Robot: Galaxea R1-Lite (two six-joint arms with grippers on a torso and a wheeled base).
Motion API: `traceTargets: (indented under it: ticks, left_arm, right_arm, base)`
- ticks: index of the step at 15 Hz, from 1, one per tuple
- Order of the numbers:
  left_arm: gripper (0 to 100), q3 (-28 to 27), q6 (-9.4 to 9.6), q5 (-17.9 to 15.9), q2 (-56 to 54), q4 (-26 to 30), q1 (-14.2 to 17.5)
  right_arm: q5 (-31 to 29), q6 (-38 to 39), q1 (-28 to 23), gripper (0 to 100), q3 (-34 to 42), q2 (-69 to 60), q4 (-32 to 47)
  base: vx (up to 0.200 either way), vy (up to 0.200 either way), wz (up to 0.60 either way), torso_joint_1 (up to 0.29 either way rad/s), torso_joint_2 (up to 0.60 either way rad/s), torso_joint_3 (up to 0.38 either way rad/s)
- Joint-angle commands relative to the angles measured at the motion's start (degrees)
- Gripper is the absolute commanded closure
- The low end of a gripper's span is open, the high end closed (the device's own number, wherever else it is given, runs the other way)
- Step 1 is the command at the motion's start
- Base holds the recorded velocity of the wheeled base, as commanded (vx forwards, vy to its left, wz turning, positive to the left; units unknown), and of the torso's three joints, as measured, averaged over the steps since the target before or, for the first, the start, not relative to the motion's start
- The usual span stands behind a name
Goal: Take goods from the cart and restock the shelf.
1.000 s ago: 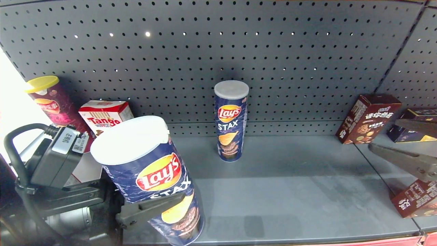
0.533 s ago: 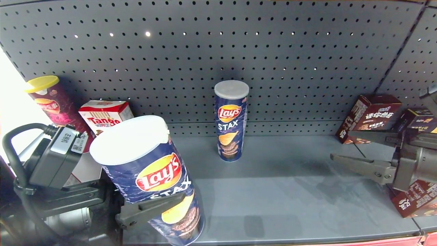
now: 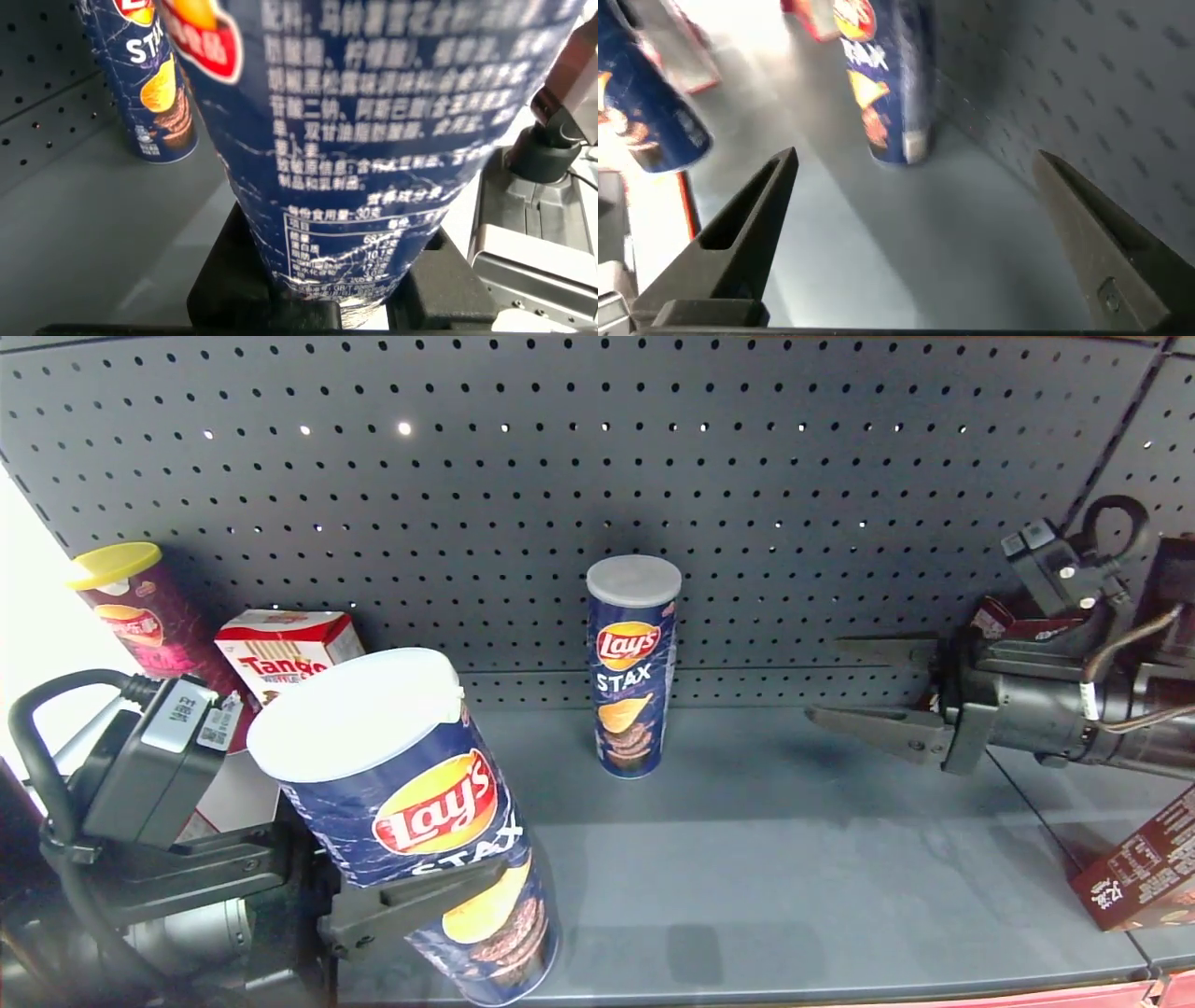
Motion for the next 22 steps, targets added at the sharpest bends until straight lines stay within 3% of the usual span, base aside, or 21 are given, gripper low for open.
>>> traceTargets:
  ticks: [1,14,22]
  left_arm:
    - [100,-0.44,0.01,0.03,0.08,-0.07,0.06]
    - [100,-1.15,-0.17,0.03,0.69,0.02,0.68]
    - [100,-2.29,-1.66,0.12,1.40,-0.16,1.21]
  right_arm:
    - [4.24,-0.08,0.58,0,-4.81,8.13,-3.06]
    - [6.17,-0.08,7.26,0,-17.90,23.07,-5.26]
    - [5.91,-0.08,9.55,0,-24.67,30.02,-5.44]
  base:
    - [0.000,0.000,0.00,0.000,0.00,0.000]
    - [0.000,0.000,0.00,0.000,0.00,0.000]
    - [0.000,0.000,0.00,0.000,0.00,0.000]
